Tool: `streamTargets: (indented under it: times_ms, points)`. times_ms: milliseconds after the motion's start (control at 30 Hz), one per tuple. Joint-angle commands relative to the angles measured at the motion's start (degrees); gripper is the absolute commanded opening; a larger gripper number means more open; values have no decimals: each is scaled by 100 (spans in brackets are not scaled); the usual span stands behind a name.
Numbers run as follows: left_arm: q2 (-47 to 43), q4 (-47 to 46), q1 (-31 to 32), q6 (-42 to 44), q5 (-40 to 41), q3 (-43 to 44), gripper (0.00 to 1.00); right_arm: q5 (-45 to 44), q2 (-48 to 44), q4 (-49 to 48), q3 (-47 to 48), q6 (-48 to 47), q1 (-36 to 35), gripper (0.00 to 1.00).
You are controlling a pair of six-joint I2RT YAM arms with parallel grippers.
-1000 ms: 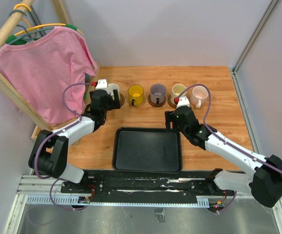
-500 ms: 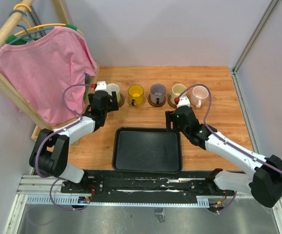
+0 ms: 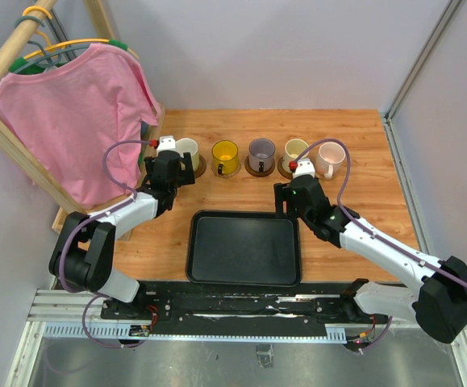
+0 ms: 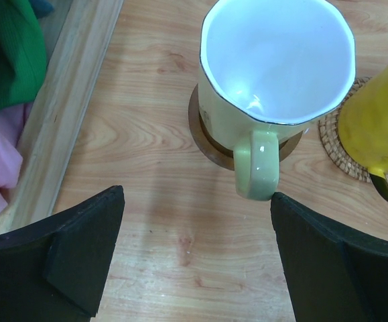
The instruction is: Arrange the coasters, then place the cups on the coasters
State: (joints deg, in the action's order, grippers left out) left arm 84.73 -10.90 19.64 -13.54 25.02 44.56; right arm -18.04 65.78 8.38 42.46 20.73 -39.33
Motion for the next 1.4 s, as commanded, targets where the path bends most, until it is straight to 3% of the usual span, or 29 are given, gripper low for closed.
streamTargets:
  times_ms: [0,433,633,800,1067,1200,1367]
  points:
    - [-74,1,13,-43,222,-43,94,-103,-61,71,-65,-35,64,76]
    - [-313,-4,11,-36,-41,-95,94,-161,-138,109,-80,-6,57,76]
    - [-804,194,9,-82,-374,-104,95,-528,-338,170,-86,-20,114,77]
    - [-1483,550,13,-206,-337,-184,96,-613,-685,203,-175,-82,635,78]
    - [-2520,1359,13,-679,59,-210,100,-1197,-1755,494,-507,52,1728,86]
    - [-3032,1748,13,-749,-117,-195,100,-1643,-2672,721,-736,393,2013,99]
    - [-3616,2300,13,-1002,-475,-174,100,-2007,-3627,1066,-898,627,2043,98]
